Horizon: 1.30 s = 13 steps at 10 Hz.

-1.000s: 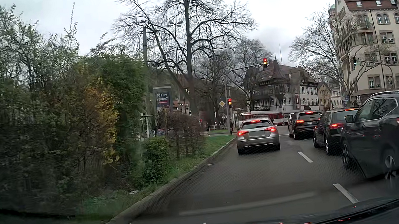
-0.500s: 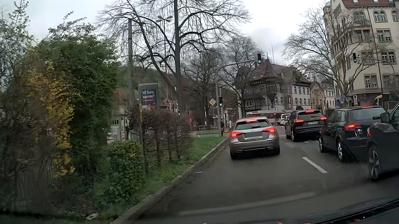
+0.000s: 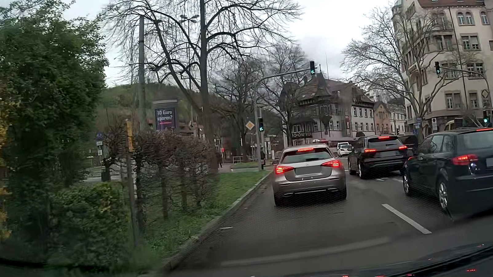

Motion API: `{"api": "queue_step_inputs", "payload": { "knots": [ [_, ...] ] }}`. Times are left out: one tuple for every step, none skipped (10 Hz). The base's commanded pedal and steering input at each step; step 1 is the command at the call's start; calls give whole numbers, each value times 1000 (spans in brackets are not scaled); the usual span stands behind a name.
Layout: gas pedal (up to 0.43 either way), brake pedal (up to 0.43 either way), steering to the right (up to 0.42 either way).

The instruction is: Follow the waypoints while adhering to traffic rules and regulations

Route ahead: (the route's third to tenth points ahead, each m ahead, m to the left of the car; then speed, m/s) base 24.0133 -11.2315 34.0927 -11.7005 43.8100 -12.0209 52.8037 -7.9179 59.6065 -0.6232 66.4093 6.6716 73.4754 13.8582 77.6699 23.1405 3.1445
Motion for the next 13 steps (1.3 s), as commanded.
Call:
{"api": "queue_step_inputs", "payload": {
  "knots": [
    [0, 171, 81],
    [0, 171, 81],
    [0, 171, 81],
    [0, 177, 81],
    [0, 177, 81],
    [0, 177, 81],
    [0, 177, 81],
    [0, 177, 81],
    [0, 177, 80],
    [0, 171, 79],
    [0, 152, 78],
    [0, 171, 78],
    [0, 171, 79]
  ]
}}
